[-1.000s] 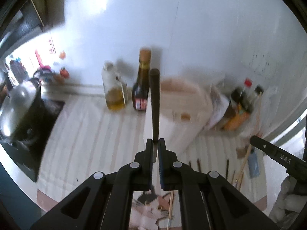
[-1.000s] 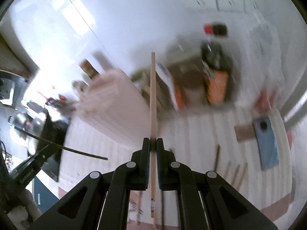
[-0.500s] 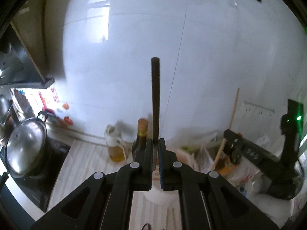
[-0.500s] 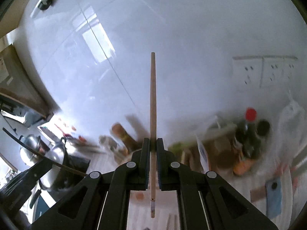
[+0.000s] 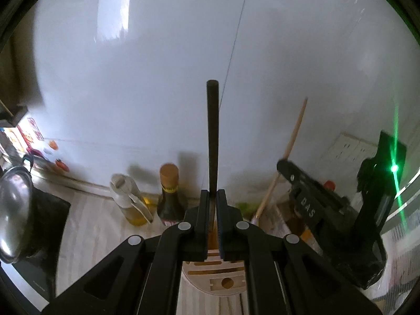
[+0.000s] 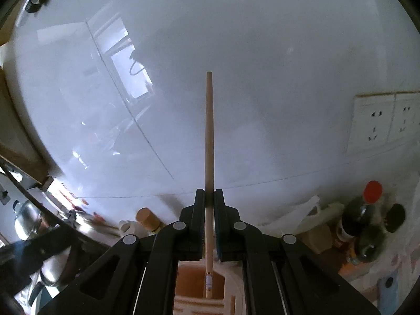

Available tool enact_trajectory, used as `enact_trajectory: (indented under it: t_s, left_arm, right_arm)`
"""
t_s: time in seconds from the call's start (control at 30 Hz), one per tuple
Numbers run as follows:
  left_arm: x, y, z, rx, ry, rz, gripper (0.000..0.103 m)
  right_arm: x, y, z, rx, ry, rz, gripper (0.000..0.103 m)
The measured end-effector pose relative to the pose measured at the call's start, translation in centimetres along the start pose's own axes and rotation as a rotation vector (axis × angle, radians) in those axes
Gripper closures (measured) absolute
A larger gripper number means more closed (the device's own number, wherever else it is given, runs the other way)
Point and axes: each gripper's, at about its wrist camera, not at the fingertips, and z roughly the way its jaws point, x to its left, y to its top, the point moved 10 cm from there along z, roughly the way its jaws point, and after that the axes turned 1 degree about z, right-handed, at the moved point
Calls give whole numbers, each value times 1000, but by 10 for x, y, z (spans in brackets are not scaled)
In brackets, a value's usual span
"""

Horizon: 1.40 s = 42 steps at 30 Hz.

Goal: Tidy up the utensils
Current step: 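Lower both chopsticks into the holder slots and open both tools, then withdraw both open tools from the holder back over the chopsticks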

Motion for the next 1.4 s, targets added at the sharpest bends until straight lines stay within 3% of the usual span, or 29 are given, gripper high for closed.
enact_trajectory:
  t_s: [0.27, 0.43, 0.47, 0.5, 0.53, 0.6, 0.67, 0.8, 0.9, 1.0, 1.23, 1.4]
  left_arm:
    - [11, -20, 42, 95, 9, 7, 100]
    - [15, -19, 39, 106, 14, -36, 94]
    - [16, -18, 36, 101, 27, -35, 92]
    - [17, -16, 33, 93, 38, -31, 84]
    - [18, -15, 28, 78, 47, -35, 76]
    - [22, -11, 18, 46, 68, -31, 31]
    - [27, -6, 5, -4, 96, -34, 24]
    - [38, -11, -14, -47, 113, -52, 0]
    - [45, -23, -20, -64, 146, -52, 0]
    - [49, -41, -23, -58, 164, -53, 0]
    - [46, -101, -12, 34, 186, -32, 0]
    - [38, -157, 8, 124, 204, 12, 0]
  right_arm:
    - [6, -17, 23, -33, 29, -68, 96]
    - [9, -31, 25, 20, 68, -86, 95]
    - [8, -33, 24, 30, 74, -84, 90]
    - [7, -34, 21, 33, 73, -79, 79]
    - [6, -34, 16, 33, 71, -75, 75]
    - [2, -32, 4, 28, 74, -54, 71]
    - [-3, -30, -8, 21, 63, -40, 65]
    - [-19, -31, -41, -3, 13, -21, 36]
    - [-30, -36, -66, 1, -52, -26, 12]
    - [-42, -49, -86, 22, -107, -35, 1]
    - [-79, -96, -111, 65, -197, -12, 0]
    - [-113, -155, -105, 200, -253, -4, 0]
